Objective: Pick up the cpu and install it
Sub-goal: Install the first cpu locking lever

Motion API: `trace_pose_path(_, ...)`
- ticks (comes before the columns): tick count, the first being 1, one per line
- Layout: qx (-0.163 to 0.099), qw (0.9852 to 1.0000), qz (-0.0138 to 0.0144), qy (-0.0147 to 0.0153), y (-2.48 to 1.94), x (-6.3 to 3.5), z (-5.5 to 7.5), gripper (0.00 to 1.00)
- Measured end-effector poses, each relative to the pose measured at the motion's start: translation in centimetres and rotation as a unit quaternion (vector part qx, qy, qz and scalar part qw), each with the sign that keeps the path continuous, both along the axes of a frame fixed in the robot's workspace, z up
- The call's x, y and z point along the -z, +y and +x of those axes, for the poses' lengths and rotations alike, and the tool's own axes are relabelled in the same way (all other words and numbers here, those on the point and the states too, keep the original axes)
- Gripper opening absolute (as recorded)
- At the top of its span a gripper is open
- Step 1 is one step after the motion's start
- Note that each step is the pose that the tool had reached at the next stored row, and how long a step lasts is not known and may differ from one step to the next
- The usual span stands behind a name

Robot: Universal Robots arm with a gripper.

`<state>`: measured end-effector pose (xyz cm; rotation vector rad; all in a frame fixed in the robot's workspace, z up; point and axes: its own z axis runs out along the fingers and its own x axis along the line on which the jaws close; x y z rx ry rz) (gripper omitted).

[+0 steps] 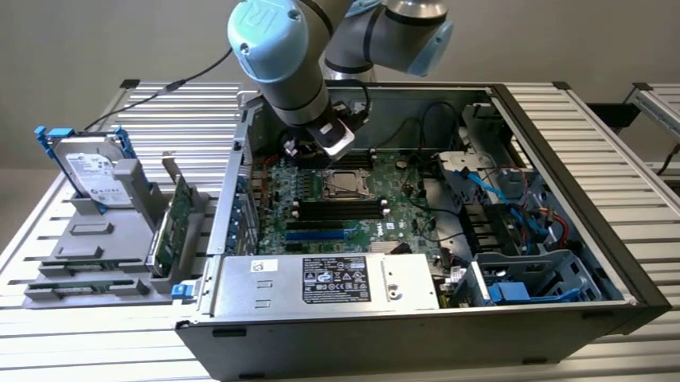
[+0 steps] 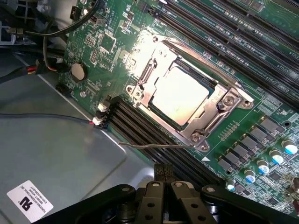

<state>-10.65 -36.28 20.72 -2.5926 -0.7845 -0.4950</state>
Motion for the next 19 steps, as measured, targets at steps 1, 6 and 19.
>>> trace_pose_path(1, 0.000, 1.0000, -0.0006, 0.0004, -0.01, -0.01, -0.05, 0.11)
trace_pose_path(6, 0.004, 0.9999, -0.0087, 0.0054, -0.01, -0.01, -0.11, 0.11)
trace_pose_path(19, 0.008, 0.9986, -0.0500, 0.0166, 0.09, -0.01, -0.12, 0.11)
